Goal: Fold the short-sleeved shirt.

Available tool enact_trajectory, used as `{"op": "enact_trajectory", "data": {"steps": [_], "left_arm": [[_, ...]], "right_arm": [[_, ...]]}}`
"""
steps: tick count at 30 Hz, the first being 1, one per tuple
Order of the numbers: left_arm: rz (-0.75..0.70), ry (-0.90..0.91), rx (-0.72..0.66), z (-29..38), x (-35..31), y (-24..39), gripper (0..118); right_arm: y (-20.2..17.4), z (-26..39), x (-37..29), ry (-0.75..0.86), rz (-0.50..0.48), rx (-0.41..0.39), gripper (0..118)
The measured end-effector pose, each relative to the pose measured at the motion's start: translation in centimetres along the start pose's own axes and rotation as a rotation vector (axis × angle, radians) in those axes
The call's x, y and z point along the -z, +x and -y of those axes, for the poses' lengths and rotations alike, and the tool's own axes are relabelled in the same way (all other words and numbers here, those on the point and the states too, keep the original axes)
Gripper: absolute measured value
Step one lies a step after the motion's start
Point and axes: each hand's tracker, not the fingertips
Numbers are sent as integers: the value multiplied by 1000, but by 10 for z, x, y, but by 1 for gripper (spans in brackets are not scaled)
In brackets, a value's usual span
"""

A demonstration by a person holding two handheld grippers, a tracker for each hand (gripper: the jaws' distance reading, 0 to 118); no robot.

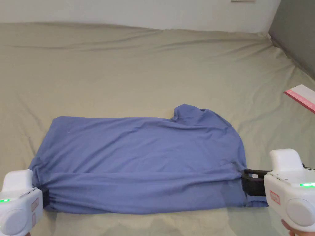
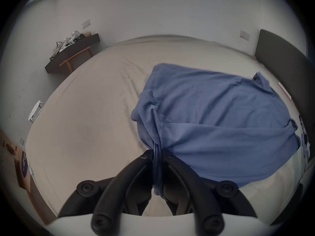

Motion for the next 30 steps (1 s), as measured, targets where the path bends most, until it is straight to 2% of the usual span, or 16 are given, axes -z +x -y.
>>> {"op": "enact_trajectory", "data": {"steps": [2, 6, 11, 12, 13, 14, 15, 16, 17, 19, 25, 30], "left_arm": [[5, 20, 6, -3, -10, 2, 8], [2, 50, 31, -10, -19, 3, 8], [-6, 30, 33, -13, -6, 0, 8], [-7, 25, 35, -13, -5, -1, 8], [-7, 22, 34, -12, -5, -1, 8], [-4, 19, 33, -12, -5, -2, 8], [-4, 16, 35, -12, -4, -2, 8], [-3, 16, 34, -13, -4, -3, 8], [-1, 16, 34, -14, -5, -3, 8], [4, 18, 39, -18, -9, -4, 8], [-2, 39, 48, -35, -41, -16, 8], [-10, 40, 100, -33, -73, -32, 8]], "right_arm": [[10, 7, 32, -104, 0, 54, 112], [24, 22, 93, -259, -69, 163, 112], [12, 26, 118, -317, -81, 152, 109], [10, 24, 114, -301, -91, 162, 101], [8, 23, 108, -296, -117, 161, 85], [7, 22, 104, -284, -182, 180, 65], [4, 21, 100, -281, -208, 189, 37], [1, 19, 99, -275, -218, 171, 19], [-2, 18, 97, -261, -221, 112, 15], [-12, 13, 91, -262, -152, 34, 15], [1, -15, 35, -161, -210, 95, 15], [1, -21, -27, -151, -206, 53, 15]]}}
